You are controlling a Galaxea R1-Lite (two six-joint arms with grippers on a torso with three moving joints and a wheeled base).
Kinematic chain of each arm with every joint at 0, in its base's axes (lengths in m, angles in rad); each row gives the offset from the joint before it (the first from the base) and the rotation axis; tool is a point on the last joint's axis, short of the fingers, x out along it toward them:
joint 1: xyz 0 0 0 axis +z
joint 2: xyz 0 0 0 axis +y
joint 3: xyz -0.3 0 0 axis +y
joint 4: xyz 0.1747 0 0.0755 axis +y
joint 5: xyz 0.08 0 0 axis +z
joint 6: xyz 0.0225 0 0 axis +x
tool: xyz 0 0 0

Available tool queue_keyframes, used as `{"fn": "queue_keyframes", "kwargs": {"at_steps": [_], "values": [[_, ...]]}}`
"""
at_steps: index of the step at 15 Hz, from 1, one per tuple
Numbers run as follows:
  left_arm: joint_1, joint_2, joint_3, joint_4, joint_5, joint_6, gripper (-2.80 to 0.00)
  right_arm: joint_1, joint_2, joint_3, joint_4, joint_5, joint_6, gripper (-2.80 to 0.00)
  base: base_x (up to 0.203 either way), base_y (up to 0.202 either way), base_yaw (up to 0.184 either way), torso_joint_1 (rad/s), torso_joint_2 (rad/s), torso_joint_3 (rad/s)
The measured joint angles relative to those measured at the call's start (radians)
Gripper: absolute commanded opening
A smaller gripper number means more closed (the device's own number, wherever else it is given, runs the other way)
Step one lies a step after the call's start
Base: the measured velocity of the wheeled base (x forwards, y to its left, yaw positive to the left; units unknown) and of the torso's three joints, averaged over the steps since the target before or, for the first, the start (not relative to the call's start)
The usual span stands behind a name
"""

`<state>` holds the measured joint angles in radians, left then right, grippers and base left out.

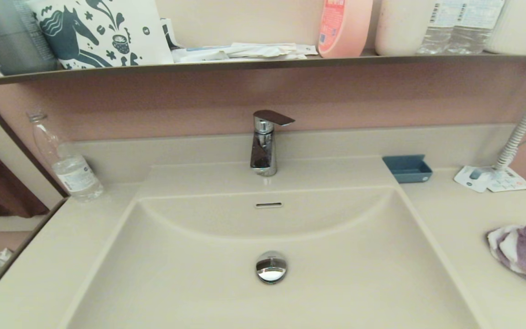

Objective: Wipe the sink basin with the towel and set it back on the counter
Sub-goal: Turn on the faucet

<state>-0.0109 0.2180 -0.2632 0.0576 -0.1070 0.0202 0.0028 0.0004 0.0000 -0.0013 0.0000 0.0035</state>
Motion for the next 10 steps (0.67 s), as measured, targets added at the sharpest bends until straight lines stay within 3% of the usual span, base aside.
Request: {"fn": "queue_keyframes", "kwargs": {"at_steps": [3,6,8,10], "values": [[-0.003,0.163,-0.073,-0.041,-0.098,-0.003,-2.80,0.000,0.000,0.000,0.000,0.000,0.000,-2.80,0.000,0.000,0.000,0.000,0.00,0.000],[-0.008,0.343,-0.122,-0.150,-0.191,-0.019,-2.80,0.000,0.000,0.000,0.000,0.000,0.000,-2.80,0.000,0.000,0.000,0.000,0.00,0.000],[-0.033,0.476,-0.135,-0.281,-0.206,-0.089,-2.80,0.000,0.000,0.000,0.000,0.000,0.000,-2.80,0.000,0.000,0.000,0.000,0.00,0.000],[-0.087,0.602,-0.140,-0.446,-0.177,-0.196,-2.80,0.000,0.000,0.000,0.000,0.000,0.000,-2.80,0.000,0.000,0.000,0.000,0.00,0.000]]}}
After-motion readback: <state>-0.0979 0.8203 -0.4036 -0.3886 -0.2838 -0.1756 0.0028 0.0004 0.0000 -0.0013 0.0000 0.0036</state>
